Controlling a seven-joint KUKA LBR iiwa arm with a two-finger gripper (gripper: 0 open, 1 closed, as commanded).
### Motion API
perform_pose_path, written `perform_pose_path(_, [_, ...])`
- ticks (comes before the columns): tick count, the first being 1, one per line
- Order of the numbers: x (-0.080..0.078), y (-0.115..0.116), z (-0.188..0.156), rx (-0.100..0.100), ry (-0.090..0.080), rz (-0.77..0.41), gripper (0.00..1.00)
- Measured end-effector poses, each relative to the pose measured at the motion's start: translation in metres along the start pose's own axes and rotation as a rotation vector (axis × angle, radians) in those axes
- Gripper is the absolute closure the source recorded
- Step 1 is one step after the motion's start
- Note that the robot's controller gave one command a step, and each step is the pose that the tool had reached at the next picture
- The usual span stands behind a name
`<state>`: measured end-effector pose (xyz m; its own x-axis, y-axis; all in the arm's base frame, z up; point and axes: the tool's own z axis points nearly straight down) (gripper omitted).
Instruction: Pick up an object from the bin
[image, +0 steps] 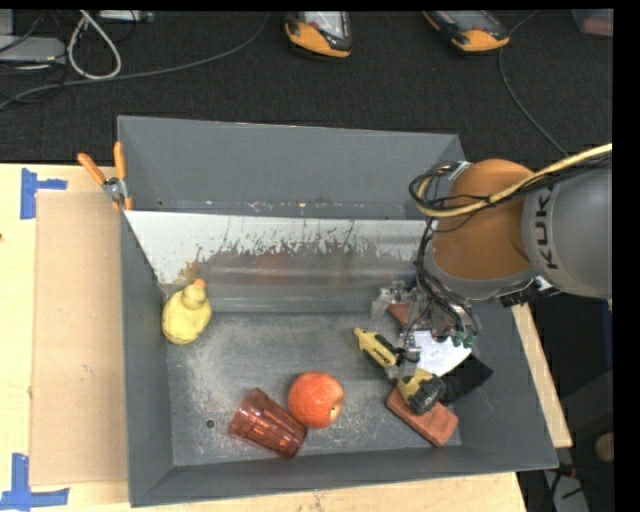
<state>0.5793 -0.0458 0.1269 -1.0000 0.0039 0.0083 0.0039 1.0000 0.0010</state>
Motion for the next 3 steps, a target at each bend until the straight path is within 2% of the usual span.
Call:
perform_pose_path(1, [-0.001, 0.0, -0.005, 0.001, -0.007, -0.001, 0.0])
perform_pose_path(2, [0.029, -0.049, 0.058, -0.007, -0.007, 0.109, 0.0])
perform_pose_path(3, [0.048, -0.057, 0.033, -0.005, -0.011, 0.195, 0.0])
